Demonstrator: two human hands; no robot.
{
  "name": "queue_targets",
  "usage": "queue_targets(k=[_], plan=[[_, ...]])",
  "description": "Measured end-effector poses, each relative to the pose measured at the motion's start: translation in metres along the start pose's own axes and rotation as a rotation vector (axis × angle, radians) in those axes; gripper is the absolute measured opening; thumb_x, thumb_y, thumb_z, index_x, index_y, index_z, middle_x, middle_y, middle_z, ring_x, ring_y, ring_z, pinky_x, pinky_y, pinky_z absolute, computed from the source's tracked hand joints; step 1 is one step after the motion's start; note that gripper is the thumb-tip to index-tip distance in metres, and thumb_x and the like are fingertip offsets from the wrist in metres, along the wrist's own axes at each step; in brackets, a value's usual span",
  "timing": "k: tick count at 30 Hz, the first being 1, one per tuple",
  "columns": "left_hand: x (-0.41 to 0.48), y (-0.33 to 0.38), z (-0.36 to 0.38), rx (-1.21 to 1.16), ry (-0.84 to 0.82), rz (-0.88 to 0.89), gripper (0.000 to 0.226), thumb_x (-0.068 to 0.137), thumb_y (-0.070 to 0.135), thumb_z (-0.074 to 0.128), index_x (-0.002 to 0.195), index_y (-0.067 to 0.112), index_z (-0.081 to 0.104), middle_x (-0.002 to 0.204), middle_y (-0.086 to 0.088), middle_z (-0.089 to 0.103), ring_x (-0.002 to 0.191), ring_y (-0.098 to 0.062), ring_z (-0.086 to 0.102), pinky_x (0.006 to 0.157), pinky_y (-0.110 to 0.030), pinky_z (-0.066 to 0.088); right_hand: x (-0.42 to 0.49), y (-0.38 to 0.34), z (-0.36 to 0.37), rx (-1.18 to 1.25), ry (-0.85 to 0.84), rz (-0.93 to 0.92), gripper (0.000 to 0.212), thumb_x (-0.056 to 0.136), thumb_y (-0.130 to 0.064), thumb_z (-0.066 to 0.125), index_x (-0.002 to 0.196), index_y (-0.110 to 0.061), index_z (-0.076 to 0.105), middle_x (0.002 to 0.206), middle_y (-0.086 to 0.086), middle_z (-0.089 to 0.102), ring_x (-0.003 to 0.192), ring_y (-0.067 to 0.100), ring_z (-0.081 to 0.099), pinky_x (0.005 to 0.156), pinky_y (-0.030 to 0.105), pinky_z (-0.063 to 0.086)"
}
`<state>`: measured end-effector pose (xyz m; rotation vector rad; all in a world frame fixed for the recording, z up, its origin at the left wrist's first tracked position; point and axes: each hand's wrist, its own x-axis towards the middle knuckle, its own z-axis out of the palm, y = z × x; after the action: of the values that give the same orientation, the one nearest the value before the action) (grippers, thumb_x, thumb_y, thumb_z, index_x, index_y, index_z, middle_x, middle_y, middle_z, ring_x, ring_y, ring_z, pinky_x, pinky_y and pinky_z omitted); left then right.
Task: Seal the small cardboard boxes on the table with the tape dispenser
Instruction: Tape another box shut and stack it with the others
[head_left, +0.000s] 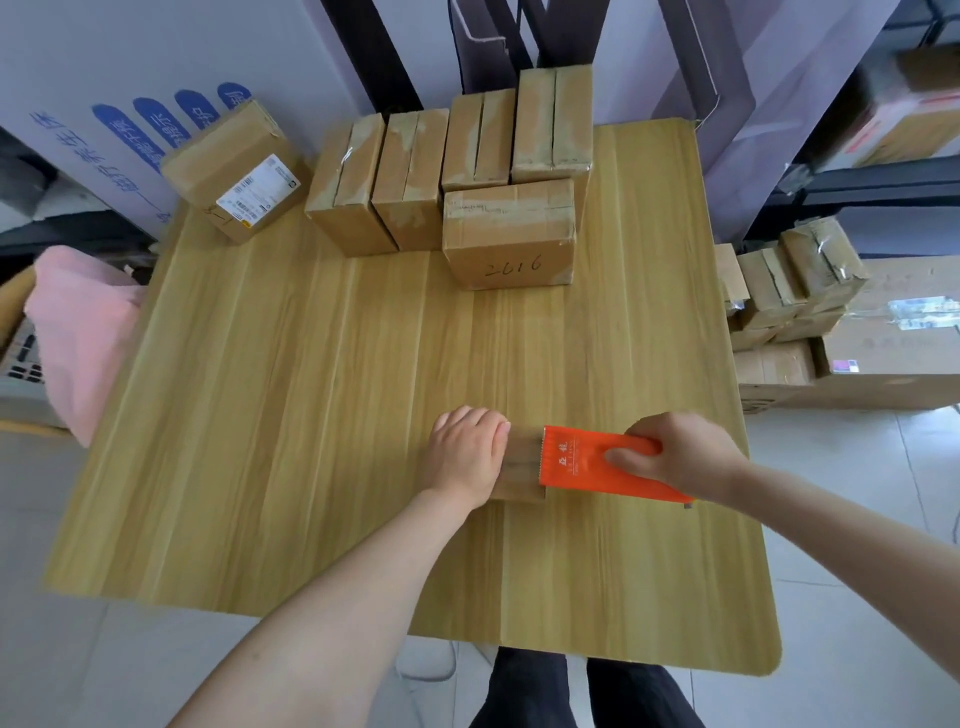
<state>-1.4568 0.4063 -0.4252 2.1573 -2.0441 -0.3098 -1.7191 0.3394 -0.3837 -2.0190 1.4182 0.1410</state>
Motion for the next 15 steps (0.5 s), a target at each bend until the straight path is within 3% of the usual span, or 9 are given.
queue_targets(k=[2,5,10,15], plan=[[0.0,0.001,0.0,0.005,-0.009,-0.005,0.048,0.1,0.036,0.017,0.089,0.022,0.062,0.088,0.01,0.063,0.088,-0.015,0.052,0.083,-0.03,0.036,-0.008,0.023,-0.011,-0.06,0.011,0.036,0.036,0.079,-0.062,0.058,0.07,-0.028,0.066,0.058,-0.011,0.06,0.055,0.003,0.058,0.044,0.022,0.035],[0.0,0.002,0.0,0.021,-0.016,-0.012,0.048,0.1,0.036,0.017,0.09,0.023,0.063,0.089,0.01,0.063,0.089,-0.015,0.052,0.084,-0.031,0.037,-0.017,0.041,-0.015,-0.126,0.028,0.062,0.041,0.076,-0.067,0.054,0.07,-0.028,0.066,0.06,-0.01,0.061,0.059,0.004,0.057,0.047,0.022,0.037],[-0.002,0.003,-0.001,0.019,0.004,-0.016,0.047,0.1,0.035,0.019,0.09,0.023,0.063,0.089,0.01,0.064,0.089,-0.015,0.053,0.085,-0.031,0.038,0.0,0.0,-0.006,-0.34,-0.015,0.041,0.048,0.08,-0.068,0.048,0.069,-0.023,0.061,0.063,-0.01,0.056,0.062,0.01,0.056,0.046,0.022,0.034],[-0.002,0.005,-0.001,0.023,-0.005,-0.023,0.048,0.1,0.035,0.017,0.091,0.023,0.062,0.091,0.009,0.064,0.091,-0.015,0.053,0.088,-0.032,0.039,0.015,-0.036,-0.005,-0.363,-0.087,0.094,0.044,0.085,-0.059,0.049,0.064,-0.021,0.048,0.064,-0.005,0.054,0.056,0.012,0.05,0.046,0.024,0.032]])
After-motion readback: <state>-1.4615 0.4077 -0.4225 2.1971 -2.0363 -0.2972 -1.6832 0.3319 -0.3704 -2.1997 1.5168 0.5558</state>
